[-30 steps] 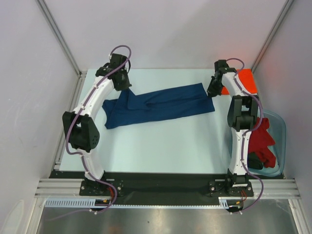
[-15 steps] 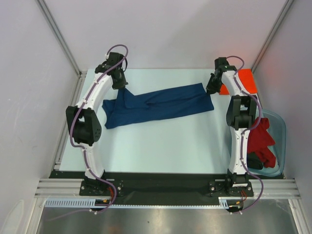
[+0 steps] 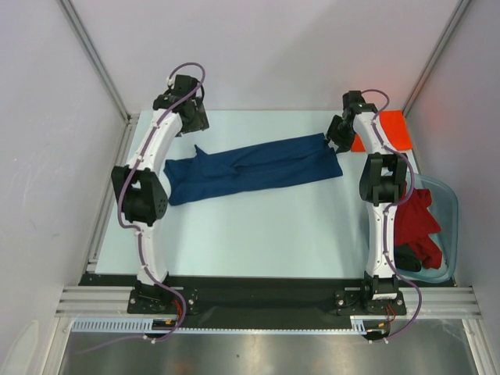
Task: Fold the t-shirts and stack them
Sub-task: Fold the tshirt
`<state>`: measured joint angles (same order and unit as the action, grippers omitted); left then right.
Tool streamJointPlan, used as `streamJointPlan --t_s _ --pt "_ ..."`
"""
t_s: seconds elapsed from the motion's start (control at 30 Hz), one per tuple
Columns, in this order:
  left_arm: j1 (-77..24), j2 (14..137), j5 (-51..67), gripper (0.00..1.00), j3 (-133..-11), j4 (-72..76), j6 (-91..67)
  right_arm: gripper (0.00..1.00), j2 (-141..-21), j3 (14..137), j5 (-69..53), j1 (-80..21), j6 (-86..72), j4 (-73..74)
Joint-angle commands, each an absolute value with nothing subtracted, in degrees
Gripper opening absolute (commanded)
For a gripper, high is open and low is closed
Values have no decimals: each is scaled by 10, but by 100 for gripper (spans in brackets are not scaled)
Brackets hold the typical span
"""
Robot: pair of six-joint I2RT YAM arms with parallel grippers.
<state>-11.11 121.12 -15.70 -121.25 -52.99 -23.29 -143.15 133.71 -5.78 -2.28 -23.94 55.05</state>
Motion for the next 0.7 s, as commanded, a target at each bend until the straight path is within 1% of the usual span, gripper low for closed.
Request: streamJointPlan --t_s 0.0,0.03,0.07,0.13,0.17,0.2,0.27,0.33,0.43,0.5,0.53,0.67 --pt "-109 1107 -203 80 -1196 -559 -250 58 -1383 1346 -30 -28 -230 588" --pt "-109 1084 -195 80 -1169 -548 -252 61 -1374 1338 -22 -30 -226 597" --pt "-109 1061 -185 79 -1103 -540 -256 64 -1356 1322 -18 -33 -219 599" --pt "-109 988 -136 77 -1026 -506 -273 67 -1335 1297 -16 -44 -214 596" --pt "-110 963 -116 73 -940 -490 -279 70 -1314 1282 -17 -48 -207 590" --pt "-109 942 -100 72 -900 -475 -294 71 -1302 1247 -13 -54 -205 582" --pt "-110 904 -77 69 -814 -464 -312 73 -1284 1214 -16 -67 -203 559" --pt "-110 884 -62 68 -759 -454 -329 73 -1268 1183 -39 -74 -208 551" --pt "-109 877 -56 69 -726 -450 -349 72 -1253 1142 -54 -83 -206 542" --pt "-104 881 -69 73 -708 -455 -369 72 -1240 1119 -57 -87 -200 537" --pt "-98 882 -69 77 -694 -454 -379 72 -1235 1096 -59 -88 -199 529" --pt "-52 903 -28 78 -656 -439 -412 71 -1211 1045 -74 -90 -186 513"
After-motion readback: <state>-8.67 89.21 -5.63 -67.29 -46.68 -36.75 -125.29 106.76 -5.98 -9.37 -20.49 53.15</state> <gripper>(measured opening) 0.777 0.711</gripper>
